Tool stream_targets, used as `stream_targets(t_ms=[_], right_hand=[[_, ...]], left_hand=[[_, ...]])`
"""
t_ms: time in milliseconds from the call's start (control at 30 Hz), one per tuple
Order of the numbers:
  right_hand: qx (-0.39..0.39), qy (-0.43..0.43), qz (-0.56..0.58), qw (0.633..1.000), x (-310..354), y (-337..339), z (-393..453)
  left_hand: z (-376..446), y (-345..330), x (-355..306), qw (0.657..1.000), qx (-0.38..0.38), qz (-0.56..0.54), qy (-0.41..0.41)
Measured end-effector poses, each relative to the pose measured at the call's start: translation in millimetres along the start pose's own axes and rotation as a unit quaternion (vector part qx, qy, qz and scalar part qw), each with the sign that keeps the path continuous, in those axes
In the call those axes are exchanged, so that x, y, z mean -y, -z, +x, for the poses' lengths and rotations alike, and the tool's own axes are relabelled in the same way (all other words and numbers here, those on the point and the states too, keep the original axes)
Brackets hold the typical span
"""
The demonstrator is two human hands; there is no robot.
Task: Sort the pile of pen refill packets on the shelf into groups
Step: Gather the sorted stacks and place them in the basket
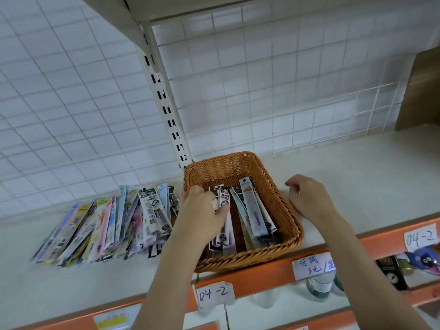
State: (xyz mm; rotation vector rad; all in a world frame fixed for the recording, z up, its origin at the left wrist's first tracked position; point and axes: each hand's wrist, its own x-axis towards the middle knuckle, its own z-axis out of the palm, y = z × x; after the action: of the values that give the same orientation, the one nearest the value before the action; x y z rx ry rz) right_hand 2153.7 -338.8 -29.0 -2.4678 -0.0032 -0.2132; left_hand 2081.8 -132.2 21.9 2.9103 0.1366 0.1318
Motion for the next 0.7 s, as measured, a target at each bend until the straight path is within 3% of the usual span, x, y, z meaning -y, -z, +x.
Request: stream_targets(t_ms=[100,167,367,700], right_hand=[[-0.011,0.0,0.041,0.999,19.5,18.7,-3.5],[-0.023,0.032,0.044,0.998,41.7,26.3,-8.4],[0.021,0.142,0.032,0.989,118.0,12.0,-39.5],[0.054,0.254,0.058,0.964,220.2,-94.4,-92.9]], left_hand=[[-10.9,9.0,20.7,0.993,-0.097,-0.063,-0.007],[-17.4,12.7,38.7,0.988,-0.123,-0.09,-0.003],[-37.1,18.8,99.1,0.972,-0.159,-0.163,0.057],[-81.3,31.2,229.8,0.962,-0.174,-0.155,0.145]])
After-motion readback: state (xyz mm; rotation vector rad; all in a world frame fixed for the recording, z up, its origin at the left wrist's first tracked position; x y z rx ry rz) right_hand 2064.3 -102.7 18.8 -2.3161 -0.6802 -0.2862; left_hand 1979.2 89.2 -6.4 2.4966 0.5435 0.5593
